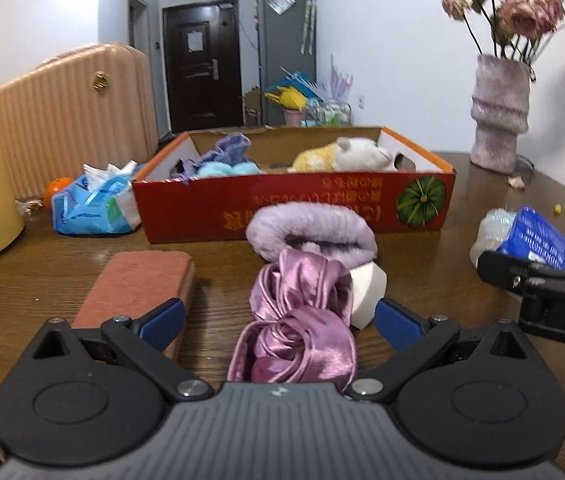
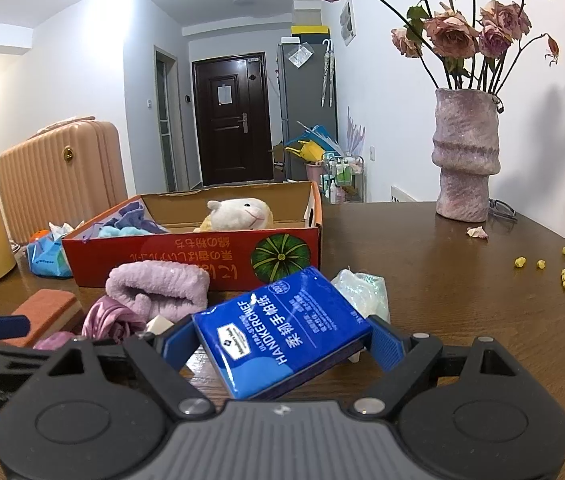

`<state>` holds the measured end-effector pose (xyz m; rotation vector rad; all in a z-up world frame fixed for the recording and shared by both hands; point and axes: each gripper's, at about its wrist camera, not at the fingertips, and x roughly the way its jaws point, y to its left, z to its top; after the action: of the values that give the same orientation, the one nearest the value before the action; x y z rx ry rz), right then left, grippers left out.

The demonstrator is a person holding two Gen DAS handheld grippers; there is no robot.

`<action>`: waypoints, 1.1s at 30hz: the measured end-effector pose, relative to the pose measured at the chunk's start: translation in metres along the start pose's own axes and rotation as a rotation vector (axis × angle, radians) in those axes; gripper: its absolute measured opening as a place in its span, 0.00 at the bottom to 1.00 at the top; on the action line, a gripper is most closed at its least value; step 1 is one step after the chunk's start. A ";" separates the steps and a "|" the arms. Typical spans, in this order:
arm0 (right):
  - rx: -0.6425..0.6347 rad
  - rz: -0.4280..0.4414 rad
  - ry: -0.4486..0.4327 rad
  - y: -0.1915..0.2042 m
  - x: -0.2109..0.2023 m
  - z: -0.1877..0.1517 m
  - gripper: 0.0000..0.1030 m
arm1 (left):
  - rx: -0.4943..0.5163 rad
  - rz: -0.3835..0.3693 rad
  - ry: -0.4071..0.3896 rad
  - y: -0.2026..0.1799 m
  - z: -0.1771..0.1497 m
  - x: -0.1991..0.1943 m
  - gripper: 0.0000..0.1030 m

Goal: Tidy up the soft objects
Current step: 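Close the right gripper on the blue tissue pack while the left grasps the pink satin scrunchie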

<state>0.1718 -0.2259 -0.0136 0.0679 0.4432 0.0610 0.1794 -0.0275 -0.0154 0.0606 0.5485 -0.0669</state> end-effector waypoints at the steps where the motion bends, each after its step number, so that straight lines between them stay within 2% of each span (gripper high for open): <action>1: 0.001 0.000 0.003 0.000 0.000 0.000 0.85 | 0.009 -0.006 0.013 -0.001 0.000 0.003 1.00; 8: 0.001 -0.002 0.013 0.000 0.003 -0.001 0.85 | 0.014 -0.051 0.075 0.001 -0.001 0.018 0.98; 11: 0.000 -0.004 0.018 0.000 0.004 -0.001 0.85 | 0.005 -0.074 0.105 0.004 -0.002 0.023 0.91; 15: 0.000 -0.005 0.023 0.000 0.004 -0.002 0.85 | -0.008 -0.101 0.132 0.006 -0.003 0.026 0.72; 16: -0.001 -0.005 0.023 0.000 0.005 -0.002 0.85 | -0.009 -0.107 0.138 0.006 -0.003 0.026 0.64; 21: -0.001 -0.005 0.023 0.000 0.005 -0.002 0.85 | -0.003 -0.110 0.140 0.005 -0.004 0.027 0.43; 25: -0.001 -0.004 0.022 0.001 0.004 -0.001 0.85 | -0.008 -0.105 0.132 0.006 -0.004 0.026 0.39; 33: 0.000 0.002 0.015 0.002 0.002 0.000 0.85 | -0.018 -0.091 0.092 0.010 -0.001 0.016 0.38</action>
<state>0.1738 -0.2242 -0.0149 0.0683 0.4578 0.0637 0.1934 -0.0184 -0.0244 0.0217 0.6435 -0.1484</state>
